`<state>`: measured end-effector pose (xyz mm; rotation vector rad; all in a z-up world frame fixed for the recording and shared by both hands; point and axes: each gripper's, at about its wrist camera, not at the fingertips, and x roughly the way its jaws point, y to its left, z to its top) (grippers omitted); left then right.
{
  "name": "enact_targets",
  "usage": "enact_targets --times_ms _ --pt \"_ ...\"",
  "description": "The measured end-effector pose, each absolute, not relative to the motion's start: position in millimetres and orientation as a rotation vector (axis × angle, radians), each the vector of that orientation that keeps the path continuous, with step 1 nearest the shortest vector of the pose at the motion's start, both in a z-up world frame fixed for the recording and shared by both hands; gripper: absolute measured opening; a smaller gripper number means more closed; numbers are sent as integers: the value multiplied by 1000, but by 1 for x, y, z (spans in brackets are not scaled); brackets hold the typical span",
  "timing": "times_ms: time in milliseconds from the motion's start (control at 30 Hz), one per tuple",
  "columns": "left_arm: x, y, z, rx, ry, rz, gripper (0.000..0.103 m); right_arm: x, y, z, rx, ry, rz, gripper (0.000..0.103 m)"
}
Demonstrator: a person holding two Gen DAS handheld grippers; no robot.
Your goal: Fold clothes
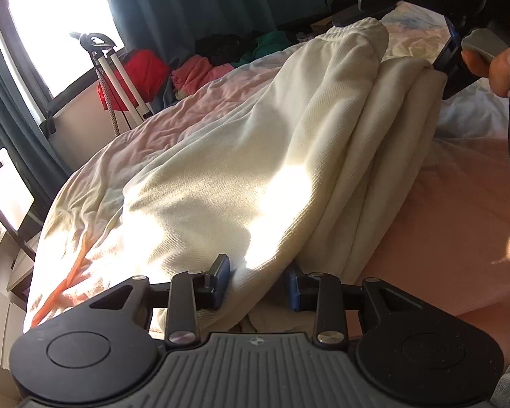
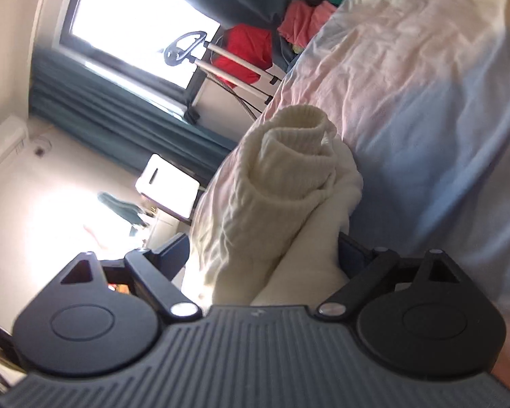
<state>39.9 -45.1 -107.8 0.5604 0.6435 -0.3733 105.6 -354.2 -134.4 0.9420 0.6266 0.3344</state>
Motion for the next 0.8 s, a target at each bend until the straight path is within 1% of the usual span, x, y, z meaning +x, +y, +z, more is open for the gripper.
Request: enact_targets --times_ms 133,200,233,267,300,333,367,400,433,467,533,567,600,667,700,733,800 --pt "40 -45 -105 535 649 -378 37 116 -341 -152 822 780 235 91" --pt "40 -44 -103 518 652 -380 43 121 -335 -162 763 860 189 90" --pt "41 -43 -101 500 656 -382 47 123 -332 -167 734 899 165 87" --pt "42 -41 -98 471 662 -386 49 122 -329 -164 700 899 152 81" --pt "43 -38 -93 429 670 -395 59 121 -325 -159 666 895 139 78" --pt "45 -35 -89 387 678 -403 73 119 -324 -157 655 887 131 71" --pt "45 -30 -83 337 679 -415 76 117 -325 -154 655 875 120 62" --pt "46 -24 -76 273 668 -431 79 114 -327 -151 667 860 110 58" --pt "46 -17 -69 209 657 -446 81 112 -330 -147 680 845 100 51" --pt "46 -10 -62 145 646 -461 83 109 -332 -144 693 830 90 46" --pt "48 7 -51 13 615 -457 92 105 -329 -132 679 782 80 41" --pt "50 16 -48 -53 601 -433 95 103 -326 -126 650 759 76 40" --pt "53 25 -47 -116 599 -405 97 103 -323 -122 630 742 73 40" --pt "65 44 -53 -228 644 -340 96 101 -317 -115 592 708 67 39" --pt "72 51 -61 -274 691 -309 92 101 -316 -114 583 700 67 39" --pt "80 59 -70 -325 737 -285 84 102 -316 -113 574 693 66 39" --pt "92 72 -88 -442 824 -267 80 103 -316 -113 570 690 65 39"
